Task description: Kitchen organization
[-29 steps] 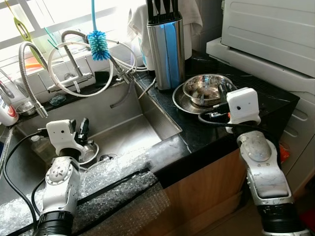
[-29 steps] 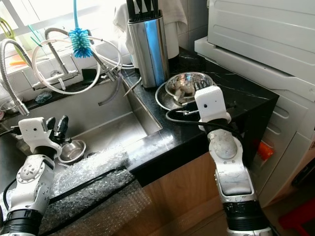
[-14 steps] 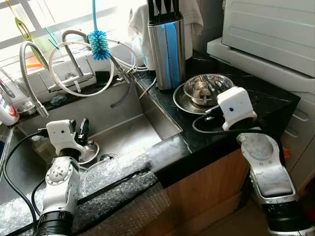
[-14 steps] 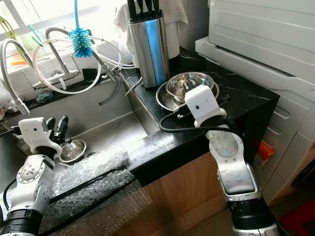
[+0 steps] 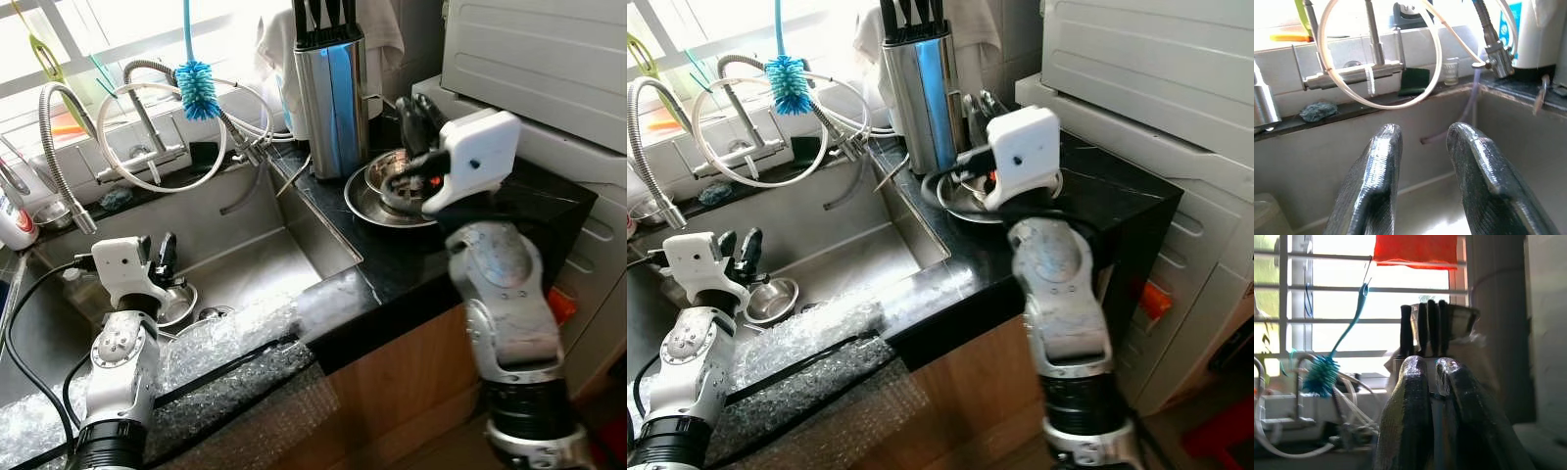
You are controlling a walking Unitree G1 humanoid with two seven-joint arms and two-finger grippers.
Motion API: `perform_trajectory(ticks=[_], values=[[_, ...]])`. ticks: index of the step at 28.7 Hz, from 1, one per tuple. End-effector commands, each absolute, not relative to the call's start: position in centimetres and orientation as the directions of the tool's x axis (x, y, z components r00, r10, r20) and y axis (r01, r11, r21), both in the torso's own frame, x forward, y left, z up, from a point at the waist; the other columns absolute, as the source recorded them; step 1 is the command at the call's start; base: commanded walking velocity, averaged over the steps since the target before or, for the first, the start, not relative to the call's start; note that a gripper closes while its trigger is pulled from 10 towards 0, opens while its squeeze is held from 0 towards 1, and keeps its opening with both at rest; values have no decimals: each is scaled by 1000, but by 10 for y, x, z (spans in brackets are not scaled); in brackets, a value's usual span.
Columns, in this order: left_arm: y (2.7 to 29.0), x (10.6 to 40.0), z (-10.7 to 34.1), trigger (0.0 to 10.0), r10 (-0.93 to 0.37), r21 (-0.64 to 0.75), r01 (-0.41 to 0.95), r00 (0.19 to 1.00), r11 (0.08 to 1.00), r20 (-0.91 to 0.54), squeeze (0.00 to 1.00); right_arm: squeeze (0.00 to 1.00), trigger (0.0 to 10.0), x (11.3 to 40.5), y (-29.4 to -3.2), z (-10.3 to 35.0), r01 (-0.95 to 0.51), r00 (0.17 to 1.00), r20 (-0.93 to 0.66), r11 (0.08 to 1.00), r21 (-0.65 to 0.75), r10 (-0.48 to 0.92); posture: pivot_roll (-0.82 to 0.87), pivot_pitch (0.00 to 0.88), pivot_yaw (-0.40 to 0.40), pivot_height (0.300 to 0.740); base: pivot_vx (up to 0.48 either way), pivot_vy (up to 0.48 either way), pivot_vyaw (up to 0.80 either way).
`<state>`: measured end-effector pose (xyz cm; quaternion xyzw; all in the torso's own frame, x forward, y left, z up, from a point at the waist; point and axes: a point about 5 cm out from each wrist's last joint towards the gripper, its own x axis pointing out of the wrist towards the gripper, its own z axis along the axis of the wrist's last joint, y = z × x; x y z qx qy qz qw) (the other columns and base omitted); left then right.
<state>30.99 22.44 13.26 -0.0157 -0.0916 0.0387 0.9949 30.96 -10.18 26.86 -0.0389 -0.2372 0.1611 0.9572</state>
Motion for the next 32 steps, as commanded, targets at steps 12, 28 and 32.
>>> perform_trajectory(ticks=[12,28,32], values=[[226,305,145,10000,57,24,-65,964,998,259,0,0,10000,293,-43,254,-567,777,380,820,75,502,-152,0,175,740,0,0,0],[186,299,176,10000,-239,369,93,896,925,374,0,0,10000,290,-31,251,-663,731,344,731,158,589,-145,0,162,740,0,0,0],[180,297,176,10000,-267,391,110,888,914,374,0,0,10000,290,-28,247,-677,723,326,719,155,610,-142,0,160,740,0,0,0]])
